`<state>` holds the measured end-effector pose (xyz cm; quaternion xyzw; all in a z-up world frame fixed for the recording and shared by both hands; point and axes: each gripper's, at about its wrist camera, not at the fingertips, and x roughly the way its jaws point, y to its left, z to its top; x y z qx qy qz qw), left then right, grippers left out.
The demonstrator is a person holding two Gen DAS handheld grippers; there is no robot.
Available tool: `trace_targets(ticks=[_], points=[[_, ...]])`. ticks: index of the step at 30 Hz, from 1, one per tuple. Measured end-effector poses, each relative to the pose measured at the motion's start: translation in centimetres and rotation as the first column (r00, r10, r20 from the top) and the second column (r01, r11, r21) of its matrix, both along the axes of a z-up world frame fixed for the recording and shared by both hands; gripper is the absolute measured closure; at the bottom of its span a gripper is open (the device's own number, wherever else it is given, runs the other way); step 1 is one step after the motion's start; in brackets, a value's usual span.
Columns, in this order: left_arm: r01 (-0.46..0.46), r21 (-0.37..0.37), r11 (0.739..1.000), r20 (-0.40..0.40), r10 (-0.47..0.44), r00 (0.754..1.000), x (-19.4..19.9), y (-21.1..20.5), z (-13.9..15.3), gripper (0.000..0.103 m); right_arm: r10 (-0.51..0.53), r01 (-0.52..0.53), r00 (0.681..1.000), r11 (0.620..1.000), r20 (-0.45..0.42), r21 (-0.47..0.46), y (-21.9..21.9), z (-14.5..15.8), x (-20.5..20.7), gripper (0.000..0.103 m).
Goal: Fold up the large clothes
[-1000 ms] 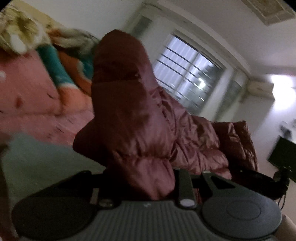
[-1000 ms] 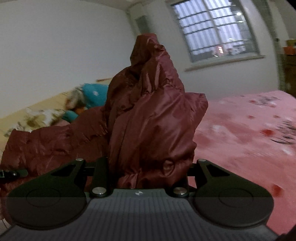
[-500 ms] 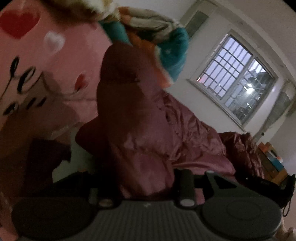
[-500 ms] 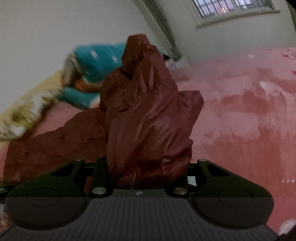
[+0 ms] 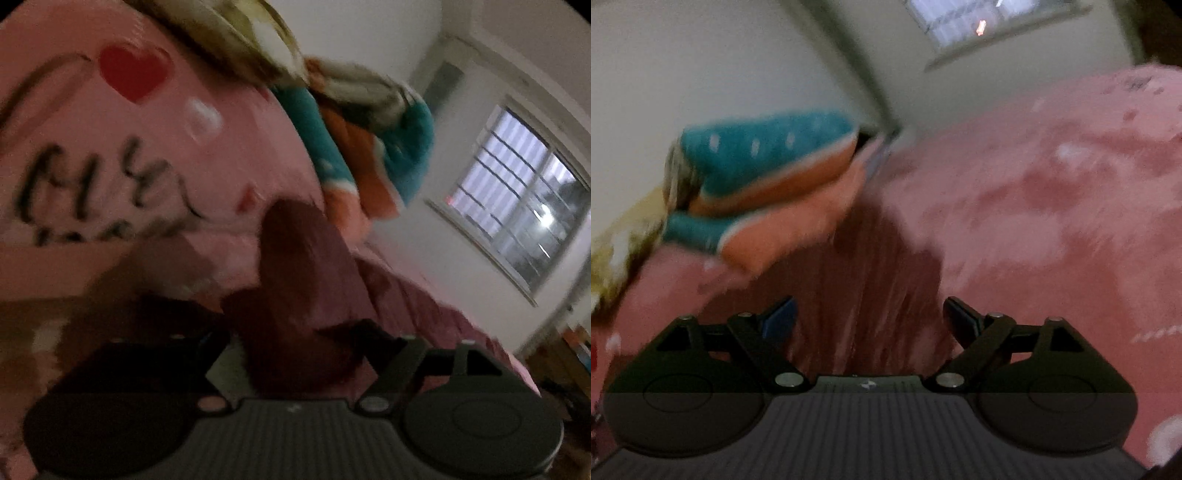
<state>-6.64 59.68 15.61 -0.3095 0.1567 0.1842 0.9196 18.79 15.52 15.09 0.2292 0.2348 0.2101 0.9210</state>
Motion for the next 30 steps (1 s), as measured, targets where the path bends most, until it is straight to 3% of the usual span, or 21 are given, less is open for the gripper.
trace_targets(ticks=[3, 5, 10, 12, 19, 25, 30], points=[[-0.057, 0.05, 0.997, -0.009, 0.058, 0.998, -2.6, -0.7, 1.6, 0.024, -0.055, 0.054, 0.999, 0.995, 0.001, 0.078, -3.0, 1.8, -1.4, 0.0], [-0.076, 0.096, 0.992, -0.017, 0.078, 0.997, -4.2, -2.0, 2.7, 0.018, -0.077, 0.075, 0.997, 0.994, 0.021, 0.085, -4.4, 2.6, -3.2, 0.0], [-0.063, 0.183, 0.981, 0.009, 0.062, 0.998, -8.7, -7.8, 4.3, 0.001, -0.089, 0.084, 0.995, 0.993, 0.052, 0.085, -7.5, 3.3, -10.1, 0.0], [-0.043, 0.224, 0.974, 0.012, 0.041, 0.999, -10.4, -10.7, 4.8, 0.001, -0.078, 0.073, 0.995, 0.994, 0.062, 0.077, -8.8, 3.3, -13.0, 0.0], [0.075, 0.233, 0.97, -0.006, -0.075, 0.997, -13.4, -20.4, 4.9, 0.001, -0.067, 0.071, 0.994, 0.996, 0.084, -0.05, -10.3, 2.8, -21.9, 0.0], [0.188, 0.215, 0.958, 0.015, -0.195, 0.981, -15.0, -27.8, 4.7, 0.001, -0.068, 0.095, 0.987, 0.977, 0.143, -0.189, -10.4, 3.0, -29.1, 0.0], [0.258, 0.258, 0.931, 0.001, -0.267, 0.964, -15.9, -32.4, 5.4, 0.001, -0.066, 0.108, 0.981, 0.967, 0.184, -0.23, -10.9, 3.6, -32.6, 0.0]])
